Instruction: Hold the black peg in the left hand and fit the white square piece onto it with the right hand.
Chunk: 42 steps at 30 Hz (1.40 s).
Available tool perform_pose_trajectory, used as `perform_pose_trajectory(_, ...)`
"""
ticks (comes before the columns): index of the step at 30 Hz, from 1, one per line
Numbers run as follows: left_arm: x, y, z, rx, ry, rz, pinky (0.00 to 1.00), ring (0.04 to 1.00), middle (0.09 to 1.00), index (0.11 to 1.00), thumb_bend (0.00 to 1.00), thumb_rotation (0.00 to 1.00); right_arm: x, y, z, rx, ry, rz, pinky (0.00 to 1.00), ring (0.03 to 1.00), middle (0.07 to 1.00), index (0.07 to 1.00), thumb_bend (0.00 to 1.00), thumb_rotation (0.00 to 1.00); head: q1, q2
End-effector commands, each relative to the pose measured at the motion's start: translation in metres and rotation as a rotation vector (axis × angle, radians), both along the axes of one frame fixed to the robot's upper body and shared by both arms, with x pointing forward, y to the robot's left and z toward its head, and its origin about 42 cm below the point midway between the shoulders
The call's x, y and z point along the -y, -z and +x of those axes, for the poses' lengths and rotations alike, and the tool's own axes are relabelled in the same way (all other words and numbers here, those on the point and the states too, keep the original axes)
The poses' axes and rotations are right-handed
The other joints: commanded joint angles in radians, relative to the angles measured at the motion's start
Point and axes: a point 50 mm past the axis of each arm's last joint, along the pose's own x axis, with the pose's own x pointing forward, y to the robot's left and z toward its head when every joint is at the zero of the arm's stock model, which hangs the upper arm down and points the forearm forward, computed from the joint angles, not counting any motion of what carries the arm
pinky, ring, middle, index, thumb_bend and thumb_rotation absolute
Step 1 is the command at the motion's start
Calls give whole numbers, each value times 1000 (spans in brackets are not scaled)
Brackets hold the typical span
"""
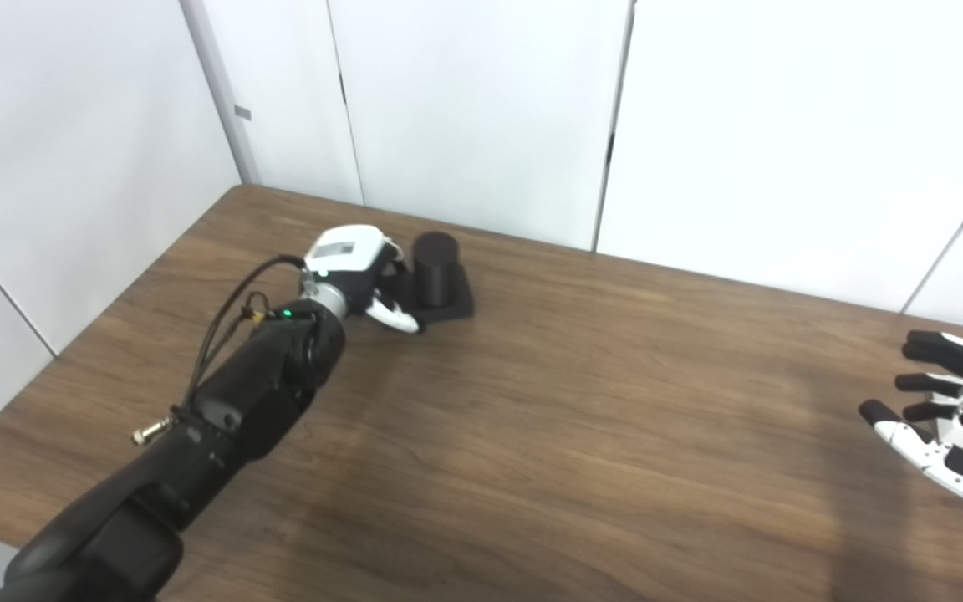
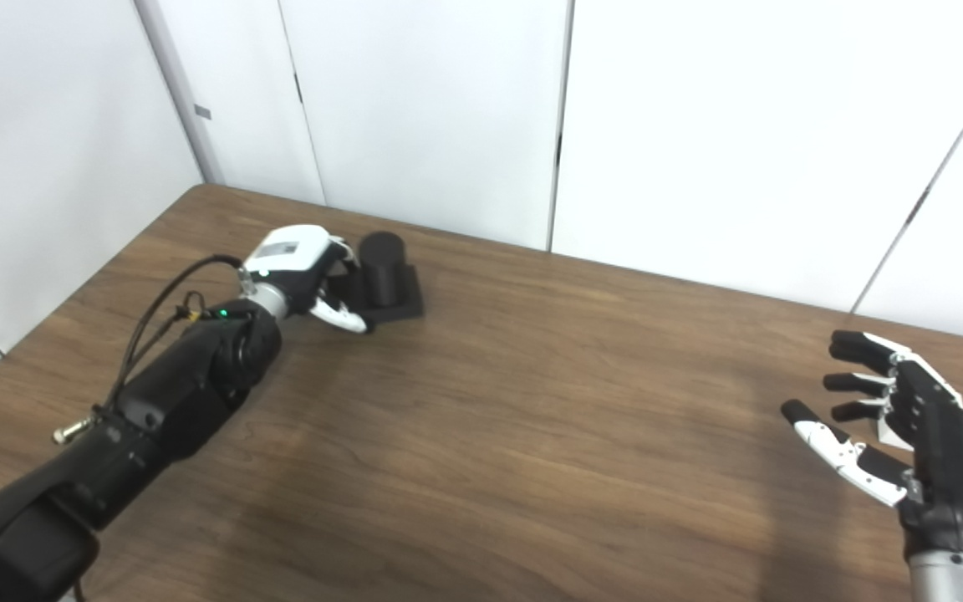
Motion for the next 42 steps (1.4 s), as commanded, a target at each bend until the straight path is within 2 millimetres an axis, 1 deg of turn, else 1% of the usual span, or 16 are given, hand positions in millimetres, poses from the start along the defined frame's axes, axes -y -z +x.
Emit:
perform_pose_trajectory(1, 26, 15, -12, -75, 127, -10, 960, 964, 906, 481, 524, 54, -3, -19, 5, 94, -11, -3, 488, 626, 719, 704, 441, 0, -1, 3)
perform_pose_trajectory(7, 49, 7, -24, -63, 247, -42, 967, 984, 925, 484, 524, 57, -4, -18, 6, 105, -14, -13, 486, 620, 715, 698, 450, 0, -16, 8)
perform_pose_trajectory(14, 72, 2, -35, -60, 394, -57, 914, 962, 921, 488, 524, 63, -5, -16, 7, 118, -8, -20, 487, 617, 712, 694, 462, 0, -45, 17)
perform_pose_trajectory(17, 81, 3, -39, -81, 442, -84, 928, 964, 927, 488, 524, 62, -3, -14, 8, 121, -5, -31, 489, 618, 714, 696, 461, 0, -52, 18)
perform_pose_trajectory(20, 90, 6, -42, -107, 499, -109, 934, 962, 930, 488, 524, 64, -2, -13, 8, 130, -4, -43, 485, 614, 708, 694, 469, 0, -60, 20)
perform_pose_trajectory(24, 104, 10, -49, -123, 575, -125, 905, 946, 916, 488, 524, 66, 0, -12, 9, 136, -7, -45, 496, 617, 704, 691, 509, 0, -65, 22)
perform_pose_trajectory(30, 129, 18, -63, -160, 668, -119, 924, 950, 911, 489, 524, 65, 1, -11, 9, 137, -2, -62, 498, 616, 704, 689, 496, 0, -69, 25)
perform_pose_trajectory(31, 133, 19, -66, -163, 683, -118, 926, 950, 910, 489, 524, 65, 1, -12, 9, 139, -4, -60, 497, 616, 703, 689, 494, 0, -80, 31)
perform_pose_trajectory(36, 147, 24, -76, -179, 741, -115, 913, 939, 906, 490, 524, 67, 0, -12, 9, 145, -9, -57, 494, 617, 706, 692, 485, 0, -95, 36)
perform_pose_trajectory(38, 154, 29, -82, -190, 781, -109, 910, 942, 906, 489, 524, 67, 0, -12, 9, 148, -11, -54, 494, 619, 707, 692, 492, 0, -116, 40)
perform_pose_trajectory(42, 160, 34, -87, -221, 819, -90, 898, 934, 909, 489, 524, 68, -2, -11, 8, 154, -11, -61, 491, 619, 706, 692, 495, 0, -151, 48)
